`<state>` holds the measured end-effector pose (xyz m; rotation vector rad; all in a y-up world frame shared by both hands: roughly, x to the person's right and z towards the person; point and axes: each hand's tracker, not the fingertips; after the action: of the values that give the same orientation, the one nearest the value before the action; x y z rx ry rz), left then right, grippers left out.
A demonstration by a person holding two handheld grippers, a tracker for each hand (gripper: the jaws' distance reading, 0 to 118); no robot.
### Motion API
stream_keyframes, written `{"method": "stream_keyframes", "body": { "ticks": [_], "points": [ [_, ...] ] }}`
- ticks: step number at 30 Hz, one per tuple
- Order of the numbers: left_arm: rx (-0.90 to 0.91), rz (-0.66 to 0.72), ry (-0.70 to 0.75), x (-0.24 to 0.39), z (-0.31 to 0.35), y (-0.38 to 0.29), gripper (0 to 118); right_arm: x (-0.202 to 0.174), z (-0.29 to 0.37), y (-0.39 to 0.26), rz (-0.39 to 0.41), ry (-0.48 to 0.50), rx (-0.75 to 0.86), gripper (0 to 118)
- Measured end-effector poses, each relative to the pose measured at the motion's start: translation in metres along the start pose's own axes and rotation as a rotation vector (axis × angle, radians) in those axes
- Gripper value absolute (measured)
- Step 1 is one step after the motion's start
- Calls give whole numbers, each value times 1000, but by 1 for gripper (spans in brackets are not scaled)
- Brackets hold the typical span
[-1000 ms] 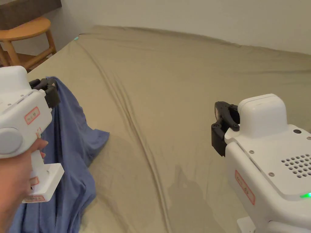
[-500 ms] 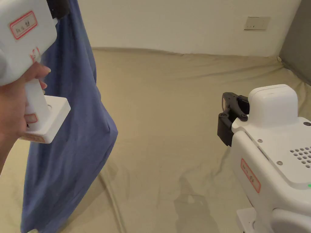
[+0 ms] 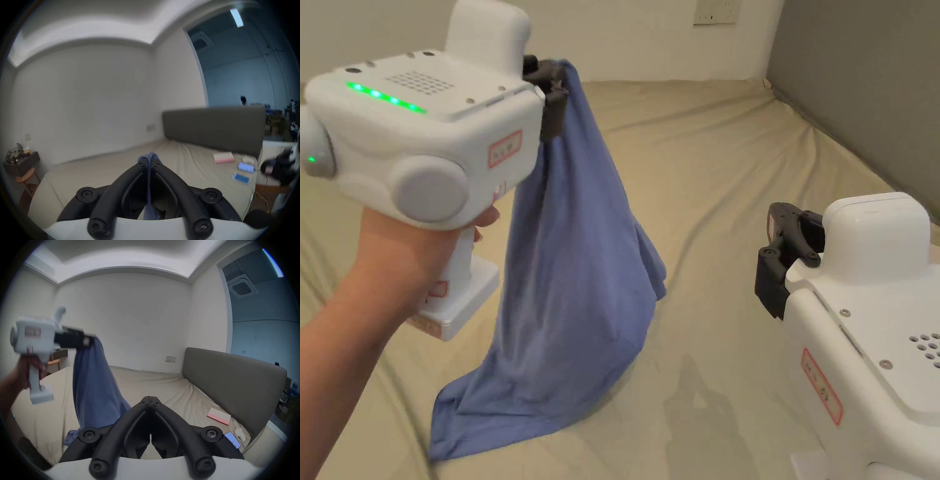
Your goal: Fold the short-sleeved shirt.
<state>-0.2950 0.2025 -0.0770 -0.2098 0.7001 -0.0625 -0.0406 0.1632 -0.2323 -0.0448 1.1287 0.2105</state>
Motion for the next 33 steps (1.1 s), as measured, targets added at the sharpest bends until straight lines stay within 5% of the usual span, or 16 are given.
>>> {"method": "stream_keyframes", "body": {
  "ticks": [10, 16, 17, 20, 21, 25, 33],
  "points": [
    [-711, 27, 49, 53, -102, -252, 1, 22, -35, -44, -3, -19, -125, 0],
    [-664, 90, 61, 42, -86, -277, 5, 19, -48, -54, -3, -14, -169, 0],
    [-685, 122, 49, 35, -85, -271, 12, 16, -49, -54, -2, -10, -170, 0],
    [-649, 214, 66, 15, -68, -246, 99, 8, -47, -48, 1, 12, -159, 0],
    [-615, 242, 70, 11, -60, -234, 116, 5, -45, -46, 3, 20, -153, 0],
    [-357, 269, 135, -12, 1, -165, 116, -8, -37, -27, 24, 45, -106, 0],
    [75, 70, 373, -7, 136, -39, 113, -43, -9, 29, 52, 117, 57, 0]
  ]
}}
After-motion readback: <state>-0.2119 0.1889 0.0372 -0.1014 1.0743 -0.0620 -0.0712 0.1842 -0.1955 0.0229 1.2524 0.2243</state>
